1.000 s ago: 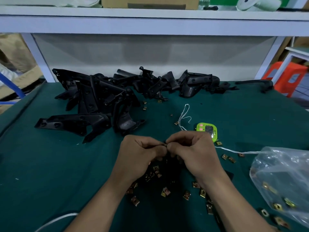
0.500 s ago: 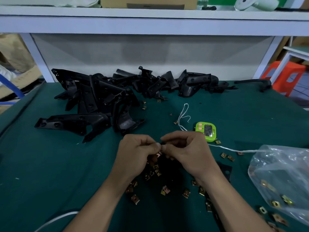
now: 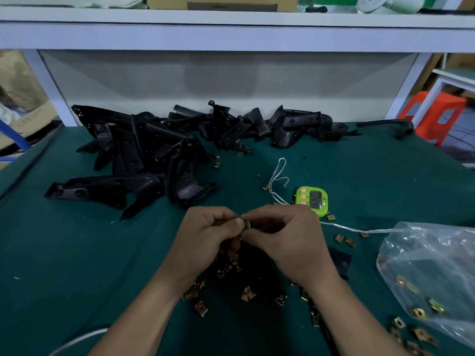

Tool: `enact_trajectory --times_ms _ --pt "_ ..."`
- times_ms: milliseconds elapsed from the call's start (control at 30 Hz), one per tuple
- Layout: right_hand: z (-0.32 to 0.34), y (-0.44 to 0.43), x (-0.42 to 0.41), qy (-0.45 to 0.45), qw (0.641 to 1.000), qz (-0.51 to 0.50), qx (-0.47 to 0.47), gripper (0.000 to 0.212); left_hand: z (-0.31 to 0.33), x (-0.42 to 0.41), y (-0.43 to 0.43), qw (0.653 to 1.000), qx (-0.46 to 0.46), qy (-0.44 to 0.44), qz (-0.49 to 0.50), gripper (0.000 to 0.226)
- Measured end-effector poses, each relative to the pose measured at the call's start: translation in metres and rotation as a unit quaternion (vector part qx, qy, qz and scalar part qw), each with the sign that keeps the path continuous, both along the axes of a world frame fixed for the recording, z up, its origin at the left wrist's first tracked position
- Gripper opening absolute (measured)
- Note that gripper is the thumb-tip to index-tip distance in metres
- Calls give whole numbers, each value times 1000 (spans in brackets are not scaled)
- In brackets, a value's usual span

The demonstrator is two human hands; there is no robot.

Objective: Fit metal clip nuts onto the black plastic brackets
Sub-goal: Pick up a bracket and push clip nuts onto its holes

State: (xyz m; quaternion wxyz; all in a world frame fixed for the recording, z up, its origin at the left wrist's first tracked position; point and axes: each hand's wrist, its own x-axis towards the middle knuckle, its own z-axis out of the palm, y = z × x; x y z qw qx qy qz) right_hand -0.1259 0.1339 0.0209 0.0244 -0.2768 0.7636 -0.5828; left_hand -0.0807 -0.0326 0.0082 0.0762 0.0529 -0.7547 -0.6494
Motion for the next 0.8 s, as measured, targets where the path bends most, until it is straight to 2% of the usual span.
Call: enact_trajectory --times_ms 100,200,267,367,500,567,667,800 --pt "0 8 -5 30 998 -60 -7 26 0 -1 -7 998 16 -1 68 27" --pt "0 20 -12 87 982 -161 36 30 -1 -2 -20 988 57 19 146 24" --pt "-3 20 -14 111 969 -200 95 27 -1 -3 -17 988 58 20 144 18" --pt "-6 17 -14 133 940 -226 221 38 -3 -3 -10 990 51 14 133 17" --pt "1 29 -15 101 906 -192 364 20 -5 -3 -13 990 32 11 139 25" --pt "0 31 -12 64 891 -133 429 28 -5 -3 -13 990 27 13 136 29" --pt "-4 25 -10 37 901 -84 424 29 -5 -3 -12 991 22 10 130 29" --pt "-10 24 -12 27 919 -105 379 31 -6 -2 -8 993 44 -1 107 23"
